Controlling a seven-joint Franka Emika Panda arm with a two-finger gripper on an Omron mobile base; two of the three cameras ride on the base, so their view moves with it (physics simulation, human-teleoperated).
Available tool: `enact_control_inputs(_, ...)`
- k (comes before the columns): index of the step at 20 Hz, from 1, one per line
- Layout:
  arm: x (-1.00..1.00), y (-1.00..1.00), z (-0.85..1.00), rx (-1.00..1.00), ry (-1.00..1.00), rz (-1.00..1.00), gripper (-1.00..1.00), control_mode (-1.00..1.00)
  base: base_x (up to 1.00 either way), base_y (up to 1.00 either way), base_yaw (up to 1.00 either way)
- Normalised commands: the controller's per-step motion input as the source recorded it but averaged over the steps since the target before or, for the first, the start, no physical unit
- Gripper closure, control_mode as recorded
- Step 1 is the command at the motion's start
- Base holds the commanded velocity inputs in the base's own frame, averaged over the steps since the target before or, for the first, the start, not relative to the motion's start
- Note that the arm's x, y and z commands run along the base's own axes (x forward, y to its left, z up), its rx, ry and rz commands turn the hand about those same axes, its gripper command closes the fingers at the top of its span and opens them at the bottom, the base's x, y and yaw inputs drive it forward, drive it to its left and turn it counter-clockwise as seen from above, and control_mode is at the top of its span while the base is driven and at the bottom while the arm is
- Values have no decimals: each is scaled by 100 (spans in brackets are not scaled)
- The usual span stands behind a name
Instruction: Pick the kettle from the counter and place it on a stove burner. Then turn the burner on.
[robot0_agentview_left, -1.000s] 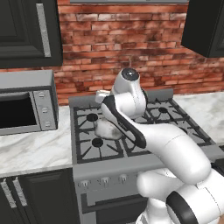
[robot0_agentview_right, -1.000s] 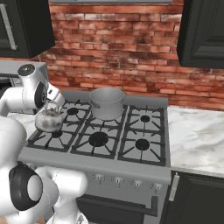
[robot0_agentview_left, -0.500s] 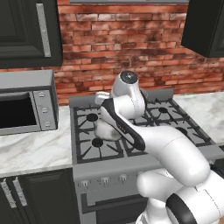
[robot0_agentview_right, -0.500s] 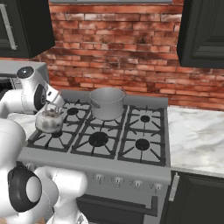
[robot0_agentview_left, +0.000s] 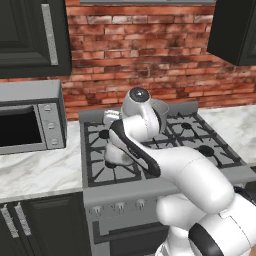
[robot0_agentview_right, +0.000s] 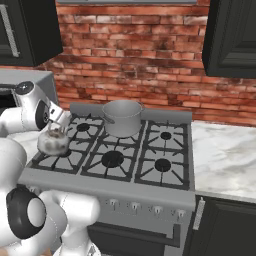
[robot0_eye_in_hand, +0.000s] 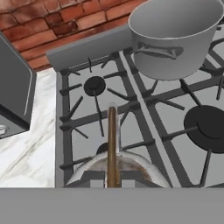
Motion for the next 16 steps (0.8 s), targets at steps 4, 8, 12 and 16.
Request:
enact_control_inputs(4, 1, 0, -17, 0, -2, 0, 100, -100, 0, 0, 0)
enact_control_inputs(8, 4, 0, -2, 0, -2, -1, 100, -100, 0, 0, 0)
enact_control_inputs(12, 6, 0, 0, 0, 0, -3, 100, -100, 0, 0, 0)
enact_control_inputs(16, 16, 0, 0, 0, 0, -4, 100, -100, 0, 0, 0)
